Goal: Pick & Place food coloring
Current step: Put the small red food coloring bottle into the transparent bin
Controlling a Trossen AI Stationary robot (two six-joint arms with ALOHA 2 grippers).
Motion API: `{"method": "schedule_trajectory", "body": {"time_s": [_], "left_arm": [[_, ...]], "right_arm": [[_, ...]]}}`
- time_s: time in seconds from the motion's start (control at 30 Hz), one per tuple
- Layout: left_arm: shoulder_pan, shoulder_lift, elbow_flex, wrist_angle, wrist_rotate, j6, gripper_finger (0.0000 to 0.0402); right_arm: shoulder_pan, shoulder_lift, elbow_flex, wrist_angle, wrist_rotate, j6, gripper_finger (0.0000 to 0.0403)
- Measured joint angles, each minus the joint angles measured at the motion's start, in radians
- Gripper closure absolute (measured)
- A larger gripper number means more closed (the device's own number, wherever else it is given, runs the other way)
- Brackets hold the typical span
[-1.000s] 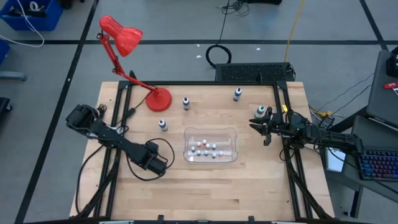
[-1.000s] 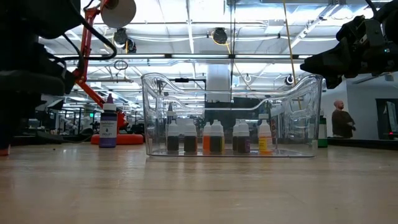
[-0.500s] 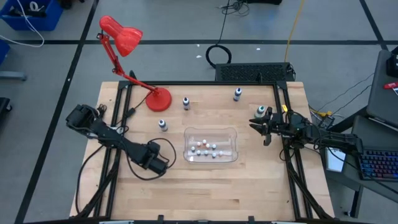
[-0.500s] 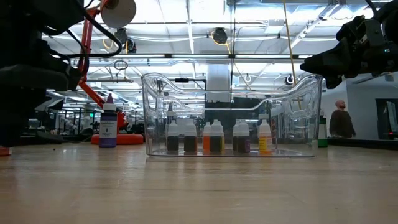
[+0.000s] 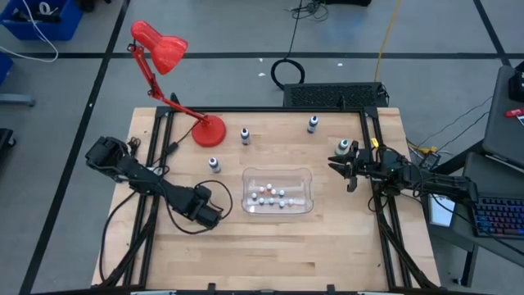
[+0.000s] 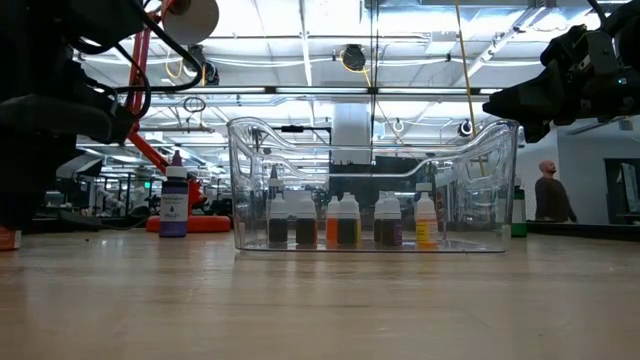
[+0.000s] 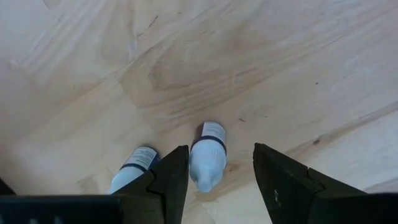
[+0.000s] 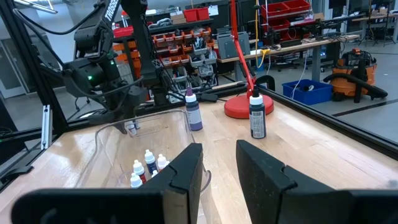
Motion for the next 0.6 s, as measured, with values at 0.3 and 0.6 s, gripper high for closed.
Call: {"method": "schedule_trajectory", "body": {"time_s": [0.3, 0.6], "left_arm": [[0.001, 0.0, 0.0, -0.002, 0.0, 0.042, 0.022], [0.002, -0.007, 0.0, -0.003, -0.001, 0.08, 0.022]], "right_arm": [[0.0, 0.0, 0.0, 0.0, 0.0, 0.0, 0.0314], [0.0, 0.0, 0.0, 0.0, 0.0, 0.0, 0.0314]]}}
